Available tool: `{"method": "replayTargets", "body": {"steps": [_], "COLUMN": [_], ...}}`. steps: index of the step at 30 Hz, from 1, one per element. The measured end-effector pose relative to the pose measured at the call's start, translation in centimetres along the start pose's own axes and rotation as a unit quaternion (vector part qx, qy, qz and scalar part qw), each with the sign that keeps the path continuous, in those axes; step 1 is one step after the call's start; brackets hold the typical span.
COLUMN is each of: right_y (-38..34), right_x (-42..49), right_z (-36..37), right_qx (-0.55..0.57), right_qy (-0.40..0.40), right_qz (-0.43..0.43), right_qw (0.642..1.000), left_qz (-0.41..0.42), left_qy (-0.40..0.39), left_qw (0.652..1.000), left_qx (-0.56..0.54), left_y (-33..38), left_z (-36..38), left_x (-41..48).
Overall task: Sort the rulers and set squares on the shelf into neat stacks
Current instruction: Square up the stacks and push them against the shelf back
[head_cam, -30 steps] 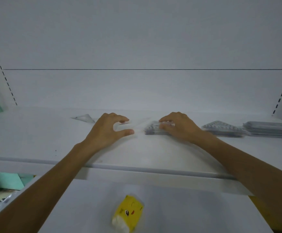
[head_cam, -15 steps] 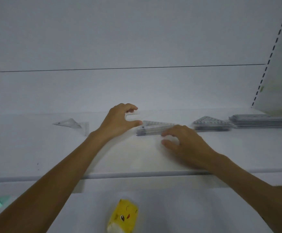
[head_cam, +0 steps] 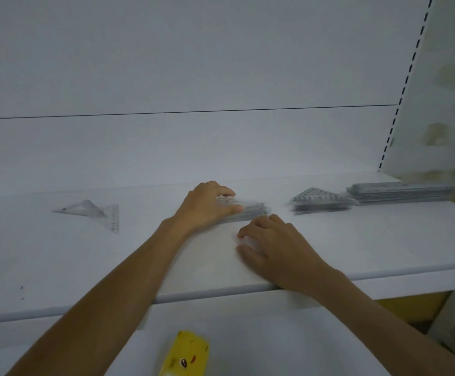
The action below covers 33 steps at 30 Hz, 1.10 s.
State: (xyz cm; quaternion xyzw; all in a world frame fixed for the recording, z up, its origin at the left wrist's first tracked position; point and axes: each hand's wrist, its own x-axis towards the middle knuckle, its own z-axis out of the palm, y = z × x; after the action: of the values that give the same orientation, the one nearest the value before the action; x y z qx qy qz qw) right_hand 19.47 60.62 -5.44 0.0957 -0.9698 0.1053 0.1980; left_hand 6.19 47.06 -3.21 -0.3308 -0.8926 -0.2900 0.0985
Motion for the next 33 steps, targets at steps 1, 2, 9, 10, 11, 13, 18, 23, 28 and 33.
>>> {"method": "replayTargets", "body": {"steps": [1,2,9,10,11,13,18,23,28,33], "right_y": [0.0,-0.1,0.0,0.0,-0.2,-0.9,-5.8,-11.3,-15.7,-19.0], "right_x": [0.0,0.0,0.2,0.3,0.5,1.0,4.2,8.5,11.3,14.2], "right_z": [0.0,0.0,-0.2,-0.3,-0.3,-0.1,0.6,1.8,3.9,5.9], "right_qx": [-0.001,0.001,0.015,0.019,0.026,0.057,0.144,0.201,0.217,0.174], "right_qy": [-0.001,-0.003,-0.008,-0.008,-0.006,0.006,0.03,0.01,-0.031,-0.051], "right_qz": [0.0,-0.001,-0.005,-0.008,-0.017,-0.051,-0.158,-0.228,-0.234,-0.252], "right_qw": [1.0,1.0,1.0,1.0,0.999,0.997,0.976,0.953,0.947,0.951], "left_qz": [0.002,0.004,-0.009,-0.014,-0.019,-0.033,-0.118,-0.189,-0.236,-0.236], "left_qy": [-0.005,-0.009,0.054,0.064,0.071,0.088,0.154,0.228,0.246,0.22], "left_qw": [1.0,1.0,0.998,0.998,0.997,0.995,0.976,0.941,0.923,0.934], "left_qx": [0.003,0.001,-0.029,-0.027,-0.014,0.022,0.098,0.166,0.18,0.15], "left_y": [-0.1,-0.2,0.3,0.4,0.3,-0.4,-2.8,-3.3,-4.6,-8.5], "left_z": [0.1,0.2,-0.7,-1.2,-1.8,-3.3,-7.4,-11.2,-13.2,-15.6], "left_x": [-0.1,-0.2,-0.7,-1.0,-1.3,-2.6,-10.0,-18.3,-24.1,-25.1]}}
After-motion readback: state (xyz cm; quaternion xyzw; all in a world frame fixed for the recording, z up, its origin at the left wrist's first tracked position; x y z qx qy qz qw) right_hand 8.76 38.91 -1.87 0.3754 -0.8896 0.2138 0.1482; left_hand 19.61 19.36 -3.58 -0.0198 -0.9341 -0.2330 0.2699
